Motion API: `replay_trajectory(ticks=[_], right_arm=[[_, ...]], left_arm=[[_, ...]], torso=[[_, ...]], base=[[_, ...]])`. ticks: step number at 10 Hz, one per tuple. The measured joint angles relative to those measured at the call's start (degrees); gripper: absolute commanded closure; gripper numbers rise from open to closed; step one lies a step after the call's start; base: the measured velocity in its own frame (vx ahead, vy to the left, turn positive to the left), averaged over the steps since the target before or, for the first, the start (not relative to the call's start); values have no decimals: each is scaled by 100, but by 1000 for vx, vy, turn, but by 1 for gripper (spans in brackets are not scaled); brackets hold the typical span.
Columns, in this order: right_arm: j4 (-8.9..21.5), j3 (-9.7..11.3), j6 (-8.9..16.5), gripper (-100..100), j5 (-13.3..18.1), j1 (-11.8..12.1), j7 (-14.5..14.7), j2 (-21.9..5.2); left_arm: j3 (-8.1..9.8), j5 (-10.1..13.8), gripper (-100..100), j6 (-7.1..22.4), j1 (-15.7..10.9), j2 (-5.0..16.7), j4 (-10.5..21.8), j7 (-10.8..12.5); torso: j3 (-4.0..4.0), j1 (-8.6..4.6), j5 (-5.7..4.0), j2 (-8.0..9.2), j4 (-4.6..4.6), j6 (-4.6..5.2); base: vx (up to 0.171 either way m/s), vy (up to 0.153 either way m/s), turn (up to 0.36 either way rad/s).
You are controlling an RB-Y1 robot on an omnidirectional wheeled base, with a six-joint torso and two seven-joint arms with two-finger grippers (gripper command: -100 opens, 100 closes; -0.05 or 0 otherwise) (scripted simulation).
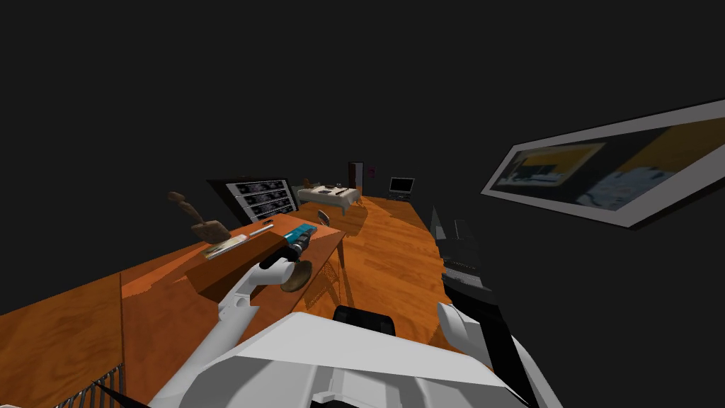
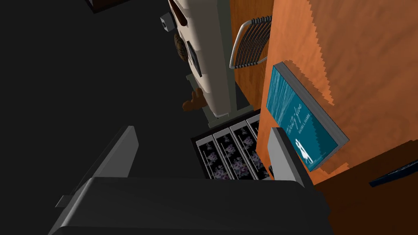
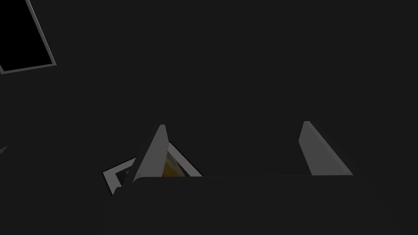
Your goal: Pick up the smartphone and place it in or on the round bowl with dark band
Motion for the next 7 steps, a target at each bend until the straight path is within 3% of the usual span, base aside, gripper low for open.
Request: replay_trajectory(ticks=[7], right_arm=[[0,0,0,0,0,0,0,0]], left_arm=[[155,299,-100,1094,-241,170,457,-231]], torso=[[0,4,1,2,0,0]], base=[[26,-1,-8]])
